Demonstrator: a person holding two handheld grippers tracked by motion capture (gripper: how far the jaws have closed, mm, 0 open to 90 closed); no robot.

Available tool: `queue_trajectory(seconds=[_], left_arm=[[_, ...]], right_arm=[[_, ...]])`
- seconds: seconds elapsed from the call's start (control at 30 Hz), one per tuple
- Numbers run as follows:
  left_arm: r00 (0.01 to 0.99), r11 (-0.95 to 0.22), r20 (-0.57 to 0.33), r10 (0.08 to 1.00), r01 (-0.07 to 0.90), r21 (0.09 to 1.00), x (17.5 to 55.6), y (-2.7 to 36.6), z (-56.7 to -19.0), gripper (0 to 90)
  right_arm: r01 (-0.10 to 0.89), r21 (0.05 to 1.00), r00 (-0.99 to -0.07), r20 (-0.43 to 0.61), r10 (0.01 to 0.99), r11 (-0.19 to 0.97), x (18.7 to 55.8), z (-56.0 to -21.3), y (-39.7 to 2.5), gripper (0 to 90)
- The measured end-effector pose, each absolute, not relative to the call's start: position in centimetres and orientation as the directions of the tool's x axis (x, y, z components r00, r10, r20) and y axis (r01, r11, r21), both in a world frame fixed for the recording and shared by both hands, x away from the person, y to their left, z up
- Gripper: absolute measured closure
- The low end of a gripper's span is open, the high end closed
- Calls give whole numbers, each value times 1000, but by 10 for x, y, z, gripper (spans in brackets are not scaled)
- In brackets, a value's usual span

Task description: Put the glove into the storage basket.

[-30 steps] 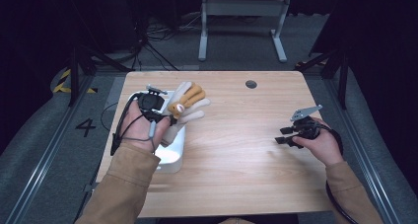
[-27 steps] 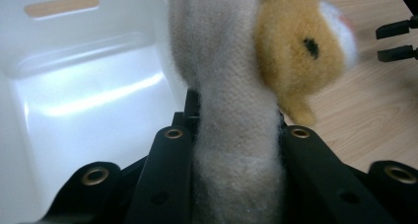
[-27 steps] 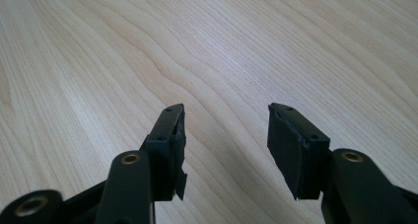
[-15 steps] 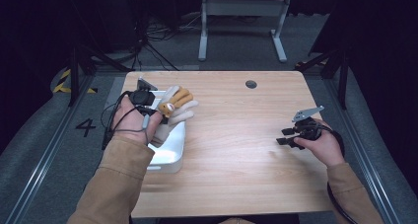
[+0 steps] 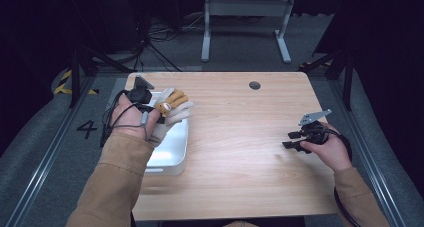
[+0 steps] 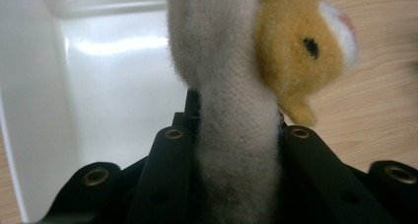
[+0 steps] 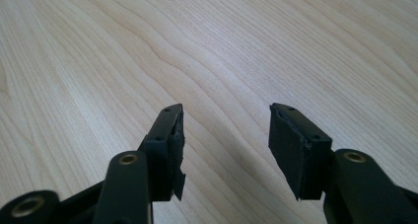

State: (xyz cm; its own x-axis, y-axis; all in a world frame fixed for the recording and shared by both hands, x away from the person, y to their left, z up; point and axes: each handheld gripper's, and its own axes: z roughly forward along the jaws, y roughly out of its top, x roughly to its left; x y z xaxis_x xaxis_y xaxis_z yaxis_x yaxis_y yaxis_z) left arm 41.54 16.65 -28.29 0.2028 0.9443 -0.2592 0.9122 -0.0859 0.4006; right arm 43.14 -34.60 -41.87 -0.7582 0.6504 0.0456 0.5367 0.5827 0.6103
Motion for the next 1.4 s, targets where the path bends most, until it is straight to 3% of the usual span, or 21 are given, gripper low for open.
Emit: queue_trajectory(seconds=[0.77,1.4], left_arm=[[96,-3,-263,960,943,332,439,181,-300,751],[20,81,-316,949,949,305,450,185,-345,744]], right_arm=[[532,621,-760,49,649,576,434,-418,-346,476],[512,646,-769,52,637,566,439,-412,-345,465]])
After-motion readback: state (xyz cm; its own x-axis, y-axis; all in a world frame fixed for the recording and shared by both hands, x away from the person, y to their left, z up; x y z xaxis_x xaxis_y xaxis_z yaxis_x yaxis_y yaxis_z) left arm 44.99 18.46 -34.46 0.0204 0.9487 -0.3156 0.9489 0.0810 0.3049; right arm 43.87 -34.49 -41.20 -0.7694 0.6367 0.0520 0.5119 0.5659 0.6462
